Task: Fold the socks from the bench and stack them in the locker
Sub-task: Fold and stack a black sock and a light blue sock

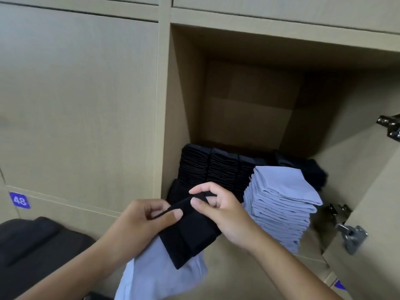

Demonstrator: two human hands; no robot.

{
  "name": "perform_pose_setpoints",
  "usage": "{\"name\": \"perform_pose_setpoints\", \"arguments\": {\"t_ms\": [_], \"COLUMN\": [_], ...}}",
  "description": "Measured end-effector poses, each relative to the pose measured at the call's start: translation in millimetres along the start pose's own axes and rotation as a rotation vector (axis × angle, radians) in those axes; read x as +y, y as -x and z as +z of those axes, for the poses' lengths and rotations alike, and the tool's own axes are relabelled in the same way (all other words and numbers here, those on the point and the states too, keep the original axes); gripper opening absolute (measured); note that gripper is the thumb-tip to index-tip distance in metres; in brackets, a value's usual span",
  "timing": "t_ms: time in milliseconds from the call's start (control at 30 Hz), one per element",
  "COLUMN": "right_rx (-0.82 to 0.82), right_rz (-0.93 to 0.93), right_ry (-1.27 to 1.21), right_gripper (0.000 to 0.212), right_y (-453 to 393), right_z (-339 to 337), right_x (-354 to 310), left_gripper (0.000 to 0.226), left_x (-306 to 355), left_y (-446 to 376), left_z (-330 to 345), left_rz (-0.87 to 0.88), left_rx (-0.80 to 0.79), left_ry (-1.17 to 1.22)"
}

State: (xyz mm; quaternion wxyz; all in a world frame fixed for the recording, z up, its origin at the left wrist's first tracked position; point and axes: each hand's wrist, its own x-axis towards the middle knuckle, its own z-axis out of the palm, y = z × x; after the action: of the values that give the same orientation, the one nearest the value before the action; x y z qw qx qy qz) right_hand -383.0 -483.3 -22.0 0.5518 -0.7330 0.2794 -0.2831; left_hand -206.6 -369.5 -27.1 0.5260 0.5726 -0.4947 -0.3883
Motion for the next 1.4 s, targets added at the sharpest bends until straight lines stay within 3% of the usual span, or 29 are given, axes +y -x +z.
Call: {"name": "perform_pose_setpoints", "arguments": {"t_ms": [133,267,367,533,833,1000,1100,1400], "right_rx": [0.149,0.116,0.11,0.183,0.441,0.524,0.503,0.419], "right_rz": [0.103,0.224,0.186,0.093,0.056,0.065,0.124,0.232], "right_ry": [-0.071,-0.394,-0.296,-0.111,-0.048,-0.162,-0.197,0.034], "right_gripper": [0.024,0.044,0.041,0.006,0.029,0.02,0.02,0.03], "right_y": [-3.2,0.4,9.9,10.4,-44.2,-105.3,-138.0,-193.1], "right_z": [3.8,13.2,16.6,19.2,-29.9,-71.4,-81.8,-67.6], "right_x": [2.3,4.7,-0.6,-10.3,-40.5,-58.7,-63.2,-45.8], "left_gripper": [0.043,0.042,0.037,0.038,0.012,0.011,0.011,0.02], "left_x": [-4.5,-13.6,-17.0,-14.7,-23.2,-29.6,-30.9,-35.4], "left_y": [0.4,5.3,6.0,6.0,5.7,7.0,6.6,4.6], "left_z": [2.0,3.0,1.7,1.1,-10.0,-15.5,-15.5,-7.9], "left_rz": [0.017,-0.022,-0.052,-0.034,-0.05,-0.062,-0.063,-0.029], "left_rx": [0.242,0.351,0.406,0.428,0.407,0.373,0.366,0.312], "left_ry": [-0.026,0.08,0.126,0.16,-0.037,-0.106,-0.138,-0.217]}}
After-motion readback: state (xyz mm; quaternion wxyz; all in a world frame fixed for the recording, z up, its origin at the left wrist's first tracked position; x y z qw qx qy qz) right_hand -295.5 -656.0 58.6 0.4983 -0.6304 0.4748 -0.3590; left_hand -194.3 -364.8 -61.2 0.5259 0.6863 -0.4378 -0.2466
